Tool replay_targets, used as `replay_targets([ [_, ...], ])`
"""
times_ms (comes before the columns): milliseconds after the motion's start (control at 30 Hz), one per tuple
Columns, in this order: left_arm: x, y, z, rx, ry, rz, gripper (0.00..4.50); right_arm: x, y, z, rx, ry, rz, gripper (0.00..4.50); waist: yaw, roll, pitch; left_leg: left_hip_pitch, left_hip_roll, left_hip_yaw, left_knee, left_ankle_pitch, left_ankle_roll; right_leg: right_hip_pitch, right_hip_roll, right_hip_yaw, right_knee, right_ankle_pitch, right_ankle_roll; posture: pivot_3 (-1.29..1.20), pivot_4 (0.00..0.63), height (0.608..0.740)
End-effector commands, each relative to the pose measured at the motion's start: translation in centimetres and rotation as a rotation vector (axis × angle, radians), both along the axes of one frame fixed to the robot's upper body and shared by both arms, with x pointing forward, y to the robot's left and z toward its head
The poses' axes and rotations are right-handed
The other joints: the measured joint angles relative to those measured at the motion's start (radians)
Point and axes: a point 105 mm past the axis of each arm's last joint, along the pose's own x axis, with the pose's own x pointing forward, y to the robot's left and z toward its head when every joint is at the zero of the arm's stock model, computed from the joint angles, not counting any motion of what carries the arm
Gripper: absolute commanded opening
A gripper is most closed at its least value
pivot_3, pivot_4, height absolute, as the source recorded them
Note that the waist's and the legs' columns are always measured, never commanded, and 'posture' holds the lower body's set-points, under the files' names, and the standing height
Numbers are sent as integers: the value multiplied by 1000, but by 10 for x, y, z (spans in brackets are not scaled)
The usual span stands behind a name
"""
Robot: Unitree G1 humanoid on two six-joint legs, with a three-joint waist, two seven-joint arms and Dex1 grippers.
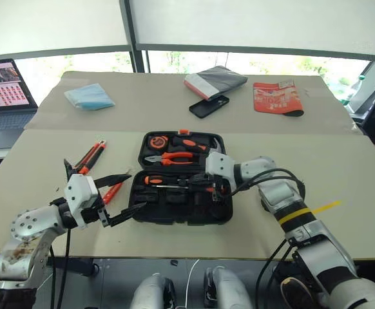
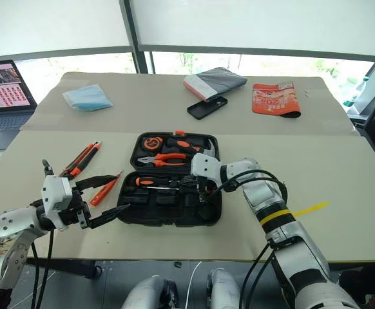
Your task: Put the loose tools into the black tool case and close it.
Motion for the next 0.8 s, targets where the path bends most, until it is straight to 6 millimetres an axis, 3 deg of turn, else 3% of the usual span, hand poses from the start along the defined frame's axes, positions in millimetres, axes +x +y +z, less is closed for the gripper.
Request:
replay_targets([
  [33, -4, 42, -5, -37, 14, 171, 4500, 1, -22, 53, 222, -81, -48, 315, 1, 0, 0, 0, 0, 0, 0, 0, 0, 0, 0, 0, 1, -1, -1, 0, 150, 740],
  [100, -9, 67, -10, -70, 38, 281, 4500, -9, -34, 64, 282, -91, -50, 906, 4, 0, 0, -1, 0, -1, 0, 0, 0, -1, 0, 0, 0, -1, -2, 0, 150, 740],
  [267, -30, 127, -26, -54, 67, 534, 4500, -38, -62, 69, 367, -117, -63, 2549, 17, 0, 0, -1, 1, -2, -1, -2, 3, 0, -2, -1, -2, -1, -2, 0, 150, 740],
  [333, -41, 151, -32, -51, 99, 639, 4500, -54, -80, 64, 397, -122, -63, 3318, 19, 0, 0, -2, 0, -2, 0, -3, 5, 0, -3, -2, -3, -1, -2, 0, 150, 740],
  [367, -45, 158, -34, -45, 117, 672, 4500, -59, -88, 61, 399, -140, -71, 3474, 23, 0, 1, -2, 0, -2, 0, -4, 5, 0, -4, -2, -3, -1, -2, 0, 150, 740],
  [433, -50, 170, -40, -28, 175, 744, 4500, -67, -102, 54, 375, -163, -103, 4353, 28, 0, 1, -2, 0, -2, 0, -6, 9, 1, -5, -3, -5, -1, -1, 0, 150, 740],
  [500, -52, 185, -48, 4, 283, 853, 4500, -72, -117, 48, 373, -176, -141, 4474, 31, -1, 1, -2, -1, -2, 0, -8, 12, 1, -5, -2, -5, -1, -1, 0, 150, 740],
  [600, -41, 172, -35, -49, 305, 796, 4500, -79, -129, 39, 361, -153, -176, 4474, 36, -2, 1, -1, 0, -3, 0, -9, 14, 1, -5, -2, -5, -1, -1, 0, 150, 740],
  [800, -5, 118, -5, -43, 349, 612, 4500, -84, -107, 60, 404, -155, -99, 4474, 40, -2, 1, -1, 0, -3, 0, -7, 9, 0, -5, -1, -4, -2, -2, 0, 150, 740],
])
